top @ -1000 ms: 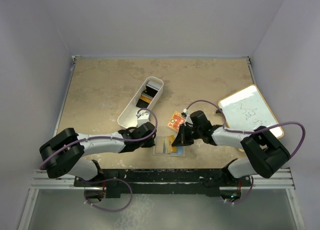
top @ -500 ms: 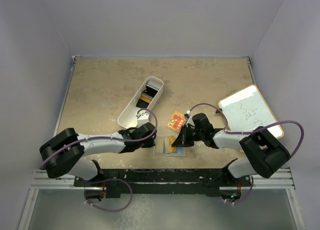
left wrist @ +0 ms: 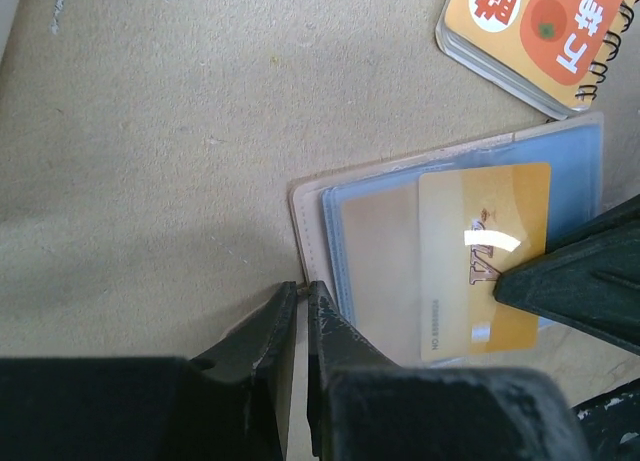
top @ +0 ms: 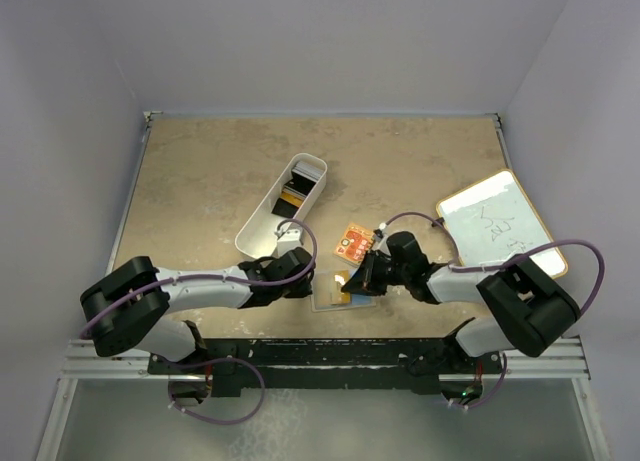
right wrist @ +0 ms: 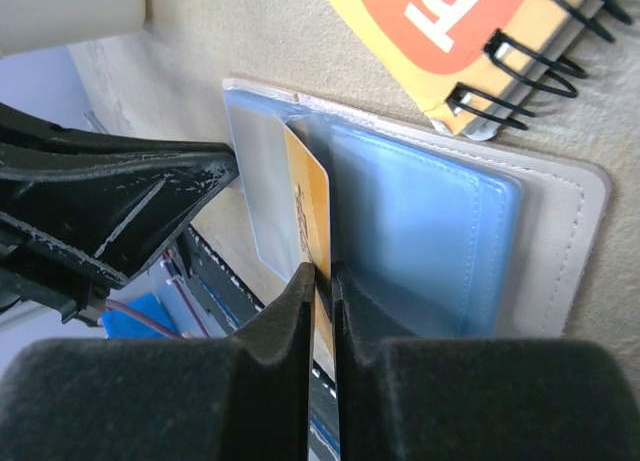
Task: Put the credit cards into the card holder
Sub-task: Insert the credit card into the card holder, then pick up the credit card from the storage box.
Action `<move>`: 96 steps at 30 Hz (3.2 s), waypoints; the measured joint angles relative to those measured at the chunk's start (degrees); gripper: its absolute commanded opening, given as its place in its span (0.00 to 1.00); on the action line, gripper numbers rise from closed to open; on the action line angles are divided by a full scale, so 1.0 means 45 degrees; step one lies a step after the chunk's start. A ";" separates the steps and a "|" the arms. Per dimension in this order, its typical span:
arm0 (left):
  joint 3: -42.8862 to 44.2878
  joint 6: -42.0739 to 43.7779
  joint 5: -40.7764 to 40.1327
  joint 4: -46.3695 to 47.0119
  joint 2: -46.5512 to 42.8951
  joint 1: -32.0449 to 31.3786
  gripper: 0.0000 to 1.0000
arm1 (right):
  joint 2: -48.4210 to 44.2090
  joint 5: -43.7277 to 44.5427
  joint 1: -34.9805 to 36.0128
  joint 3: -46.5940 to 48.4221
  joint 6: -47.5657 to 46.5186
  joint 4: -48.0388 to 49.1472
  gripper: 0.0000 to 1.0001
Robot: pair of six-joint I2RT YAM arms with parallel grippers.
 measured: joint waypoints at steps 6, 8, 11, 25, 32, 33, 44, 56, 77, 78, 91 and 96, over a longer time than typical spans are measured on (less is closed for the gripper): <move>0.0010 -0.0024 0.0194 0.0010 0.0015 -0.0058 0.05 | -0.0311 0.0563 0.0087 0.0078 -0.0175 -0.0908 0.33; 0.0053 -0.0024 0.0330 0.0000 0.0044 -0.0112 0.05 | -0.0787 0.0923 0.0131 0.0243 -0.0510 -0.1661 0.37; 0.0087 -0.0019 0.0515 0.0005 0.0083 -0.0151 0.05 | -0.1462 0.1443 0.0141 0.0505 -0.1083 -0.2880 0.38; 0.0092 -0.0005 0.0573 0.0019 0.0092 -0.0151 0.05 | -0.1200 0.1778 0.0151 0.1273 -0.2463 -0.3725 0.39; 0.0092 -0.0005 0.0559 0.0024 0.0092 -0.0151 0.04 | -0.0816 0.1593 0.0311 0.1273 -0.2637 -0.3162 0.28; 0.0092 -0.0005 0.0554 0.0024 0.0092 -0.0151 0.04 | -0.0777 0.1588 0.0350 0.1273 -0.2662 -0.3143 0.26; 0.0136 -0.0005 0.0515 -0.0010 0.0117 -0.0151 0.04 | -0.0583 0.1715 0.1073 0.1273 -0.2098 -0.2715 0.22; 0.0316 0.0015 0.0403 -0.0345 0.0160 -0.0155 0.05 | -0.0121 0.2356 0.1865 0.1642 -0.1753 -0.2837 0.28; 0.2001 -0.0185 -0.2259 -0.3934 -0.3347 0.0884 0.48 | -0.3235 0.5440 0.1982 0.4804 -0.5236 -0.7572 0.46; 0.2006 -0.0146 -0.2288 -0.4022 -0.3517 0.1263 0.49 | -0.3147 0.5683 0.1982 0.5270 -0.5542 -0.7703 0.48; 0.1787 0.0772 -0.1758 -0.5066 -0.5178 0.5493 0.51 | 0.1768 0.7485 0.1982 1.2041 -0.9646 -0.7951 0.56; 0.1409 0.0850 -0.1404 -0.5037 -0.5202 0.6033 0.50 | 0.4148 0.8242 0.1982 1.4625 -1.1453 -0.8199 0.59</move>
